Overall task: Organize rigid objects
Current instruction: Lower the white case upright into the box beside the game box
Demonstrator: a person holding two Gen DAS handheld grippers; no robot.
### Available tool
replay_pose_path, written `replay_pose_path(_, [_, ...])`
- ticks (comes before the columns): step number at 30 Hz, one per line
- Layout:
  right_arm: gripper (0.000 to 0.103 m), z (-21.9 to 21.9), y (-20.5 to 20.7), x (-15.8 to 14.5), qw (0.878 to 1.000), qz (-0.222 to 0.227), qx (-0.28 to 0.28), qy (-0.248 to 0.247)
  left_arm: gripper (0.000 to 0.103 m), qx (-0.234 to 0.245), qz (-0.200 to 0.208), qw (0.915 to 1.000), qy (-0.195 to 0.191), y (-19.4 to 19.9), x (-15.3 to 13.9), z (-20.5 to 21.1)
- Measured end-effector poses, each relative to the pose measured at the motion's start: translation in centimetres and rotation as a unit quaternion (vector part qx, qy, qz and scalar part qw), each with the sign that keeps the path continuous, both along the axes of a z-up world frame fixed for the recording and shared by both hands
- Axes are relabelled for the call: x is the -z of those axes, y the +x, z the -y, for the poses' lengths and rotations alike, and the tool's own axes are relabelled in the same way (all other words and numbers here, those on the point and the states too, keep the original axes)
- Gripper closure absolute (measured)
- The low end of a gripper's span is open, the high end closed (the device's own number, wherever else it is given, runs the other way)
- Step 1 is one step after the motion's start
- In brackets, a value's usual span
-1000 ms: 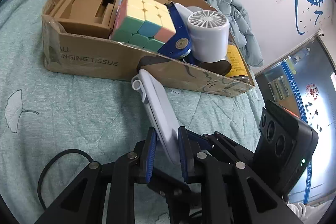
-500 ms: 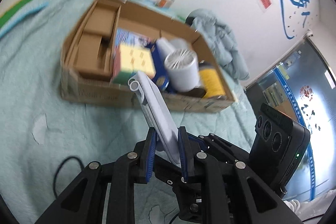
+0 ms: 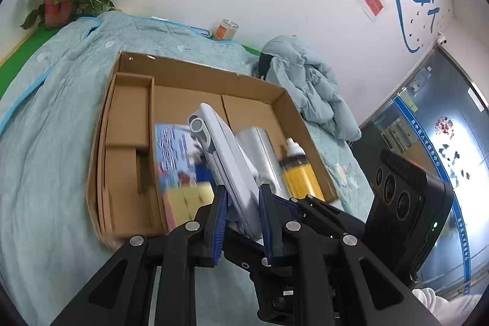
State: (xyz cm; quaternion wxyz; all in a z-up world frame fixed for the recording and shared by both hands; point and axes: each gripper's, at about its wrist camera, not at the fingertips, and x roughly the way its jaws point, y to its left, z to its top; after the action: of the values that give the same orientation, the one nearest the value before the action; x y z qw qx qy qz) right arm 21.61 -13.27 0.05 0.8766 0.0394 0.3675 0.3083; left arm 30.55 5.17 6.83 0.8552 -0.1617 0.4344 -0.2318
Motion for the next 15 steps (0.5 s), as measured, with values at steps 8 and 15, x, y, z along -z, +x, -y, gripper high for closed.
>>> replay_pose_path(8, [0.039,-2.0,7.2,0.9,0.997,-0.079,0.000,-0.015,0.086,-0.004,-0.061,0.9980,-0.017,9.7,2.7,-2.3])
replay_pose_path(15, [0.039,-3.4,9.7,4.2,0.987,-0.149,0.022,-0.060,0.087,-0.019,-0.114,0.9928,-0.032,12.2,7.9,-3.8])
